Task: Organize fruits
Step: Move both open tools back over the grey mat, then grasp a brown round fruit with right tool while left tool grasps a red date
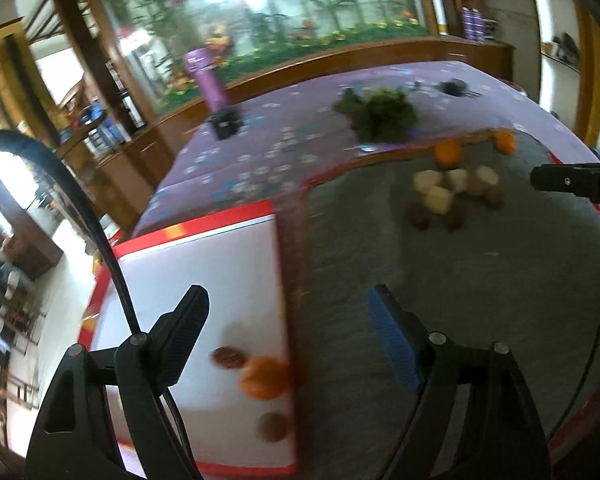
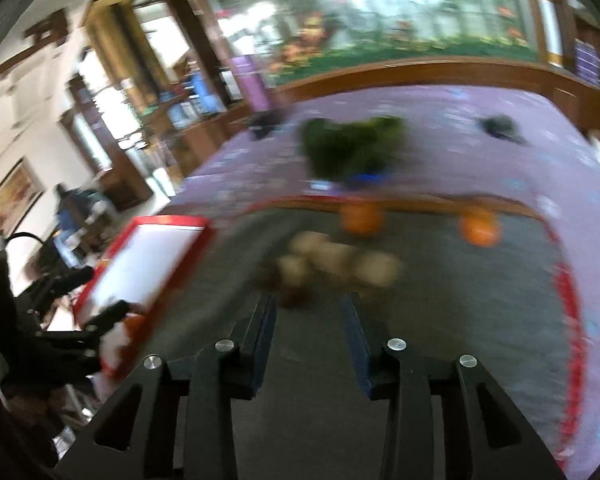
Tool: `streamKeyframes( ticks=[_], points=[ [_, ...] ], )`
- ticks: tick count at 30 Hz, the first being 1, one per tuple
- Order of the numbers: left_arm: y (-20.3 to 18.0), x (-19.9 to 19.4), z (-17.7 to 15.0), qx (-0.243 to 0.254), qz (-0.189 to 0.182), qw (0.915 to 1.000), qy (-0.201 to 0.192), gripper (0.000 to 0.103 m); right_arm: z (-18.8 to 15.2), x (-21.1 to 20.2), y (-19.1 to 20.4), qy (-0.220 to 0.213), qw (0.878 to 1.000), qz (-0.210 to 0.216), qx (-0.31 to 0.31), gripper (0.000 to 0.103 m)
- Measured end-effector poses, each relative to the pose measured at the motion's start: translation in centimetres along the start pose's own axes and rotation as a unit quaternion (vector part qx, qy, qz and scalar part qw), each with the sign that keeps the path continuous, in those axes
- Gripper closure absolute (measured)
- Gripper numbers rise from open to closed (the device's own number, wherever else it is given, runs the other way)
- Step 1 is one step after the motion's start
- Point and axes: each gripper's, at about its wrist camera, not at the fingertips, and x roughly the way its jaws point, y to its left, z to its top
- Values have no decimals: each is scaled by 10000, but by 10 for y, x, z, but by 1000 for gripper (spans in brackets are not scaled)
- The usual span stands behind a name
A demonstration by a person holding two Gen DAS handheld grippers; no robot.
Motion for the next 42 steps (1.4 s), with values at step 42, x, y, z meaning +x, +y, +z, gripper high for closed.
streamKeyframes(
  ticks=[42],
  points=[
    [-79,105,61,646,-1113,9881,846,40,11,68,-32,828,9965,-14,-145,81]
  ],
)
